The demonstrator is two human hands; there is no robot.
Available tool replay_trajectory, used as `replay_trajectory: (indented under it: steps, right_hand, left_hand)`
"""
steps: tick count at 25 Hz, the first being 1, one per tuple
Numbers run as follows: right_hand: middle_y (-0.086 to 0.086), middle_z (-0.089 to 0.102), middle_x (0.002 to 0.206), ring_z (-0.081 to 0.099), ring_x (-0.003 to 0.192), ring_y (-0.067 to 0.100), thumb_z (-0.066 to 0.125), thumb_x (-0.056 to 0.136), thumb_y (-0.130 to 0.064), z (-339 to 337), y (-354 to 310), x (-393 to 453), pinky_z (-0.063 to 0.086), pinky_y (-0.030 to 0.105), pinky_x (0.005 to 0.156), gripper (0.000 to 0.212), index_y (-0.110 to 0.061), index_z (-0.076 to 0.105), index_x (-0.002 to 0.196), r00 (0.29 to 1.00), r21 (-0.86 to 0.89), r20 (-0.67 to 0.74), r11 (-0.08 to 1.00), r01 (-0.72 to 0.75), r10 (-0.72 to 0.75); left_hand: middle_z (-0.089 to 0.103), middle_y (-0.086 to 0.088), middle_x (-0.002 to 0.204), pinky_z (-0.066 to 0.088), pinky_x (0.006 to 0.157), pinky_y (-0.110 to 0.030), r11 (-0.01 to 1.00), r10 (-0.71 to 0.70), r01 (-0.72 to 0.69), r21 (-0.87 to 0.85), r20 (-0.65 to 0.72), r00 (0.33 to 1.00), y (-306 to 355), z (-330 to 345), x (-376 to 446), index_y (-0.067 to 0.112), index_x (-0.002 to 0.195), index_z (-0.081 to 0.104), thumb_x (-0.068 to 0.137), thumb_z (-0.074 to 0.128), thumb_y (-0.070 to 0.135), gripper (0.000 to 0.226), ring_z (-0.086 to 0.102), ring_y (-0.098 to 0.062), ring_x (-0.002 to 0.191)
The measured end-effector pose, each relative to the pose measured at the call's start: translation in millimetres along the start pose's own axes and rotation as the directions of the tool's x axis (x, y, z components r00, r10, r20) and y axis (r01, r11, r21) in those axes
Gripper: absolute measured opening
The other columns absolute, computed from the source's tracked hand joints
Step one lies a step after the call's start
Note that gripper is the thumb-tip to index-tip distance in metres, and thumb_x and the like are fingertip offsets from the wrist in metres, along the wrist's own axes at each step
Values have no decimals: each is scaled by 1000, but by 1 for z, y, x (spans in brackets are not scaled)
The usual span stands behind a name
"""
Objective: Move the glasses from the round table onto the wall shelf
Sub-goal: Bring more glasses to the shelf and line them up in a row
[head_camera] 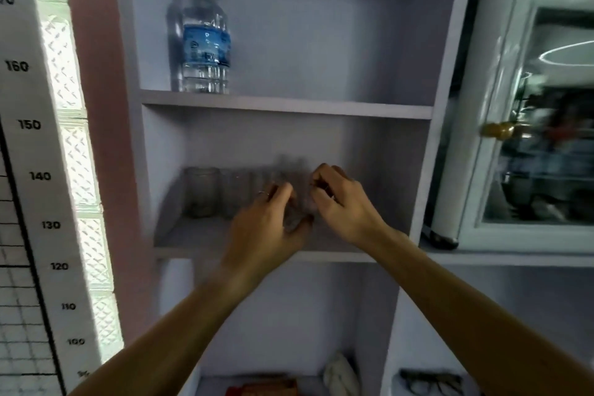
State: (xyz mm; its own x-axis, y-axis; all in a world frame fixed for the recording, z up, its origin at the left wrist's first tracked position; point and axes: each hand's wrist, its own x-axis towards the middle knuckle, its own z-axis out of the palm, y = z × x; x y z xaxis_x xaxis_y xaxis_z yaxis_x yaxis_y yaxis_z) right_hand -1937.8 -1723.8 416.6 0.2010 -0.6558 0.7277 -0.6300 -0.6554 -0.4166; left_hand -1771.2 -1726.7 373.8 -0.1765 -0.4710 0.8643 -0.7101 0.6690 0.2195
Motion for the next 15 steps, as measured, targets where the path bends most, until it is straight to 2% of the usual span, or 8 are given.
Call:
replay_trajectory:
  steps: [2, 5, 7, 11, 15]
  right_hand:
    - [7, 56, 83, 54, 73, 20, 50, 88, -21, -17, 10, -9, 46, 37, 65, 10, -12, 53, 87, 999, -37, -17, 998, -43, 43]
    - [-2, 57, 79, 55, 69, 10, 47, 88, -28, -32, 23, -18, 44, 21, 55, 9, -21, 52, 85, 991, -56, -6, 989, -134, 133]
    - [-2, 58, 80, 57, 67, 8, 45, 88, -32, -33, 30, -19, 43, 17, 54, 9, -26, 50, 86, 978, -77, 1, 975, -209, 210]
    - [4, 61, 94, 60, 79, 19, 46, 93, -32, -28, 40, -16, 52, 31, 66, 10, -25, 51, 97, 956, -104, -16, 950, -293, 293]
    - [2, 60, 104, 62, 87, 17, 55, 95, -26, -21, 44, -12, 57, 31, 75, 12, -27, 50, 106, 950, -74, -69, 948, -310, 305]
  left_hand:
    - [57, 7, 82, 50, 51, -39, 998, 0, 3, -62, 37, 999, 13, 17, 5, 29, 84, 43, 80, 69, 52, 35, 57, -19, 65]
    - [57, 7, 82, 52, 57, -42, 984, -47, 69, -164, 138, 989, 25, 37, 11, 30, 82, 43, 77, 70, 53, 35, 60, -19, 67]
    - [59, 6, 82, 53, 59, -43, 975, -75, 109, -192, 176, 982, 26, 45, 15, 30, 81, 46, 76, 72, 49, 33, 60, -19, 68]
    - [62, 4, 80, 53, 59, -39, 973, -87, 125, -192, 195, 977, 23, 54, 25, 25, 82, 54, 77, 76, 37, 26, 60, -18, 68]
    - [68, 5, 80, 53, 59, -32, 974, -116, 152, -170, 204, 972, 16, 59, 27, 24, 84, 62, 82, 73, 30, 13, 64, -15, 71]
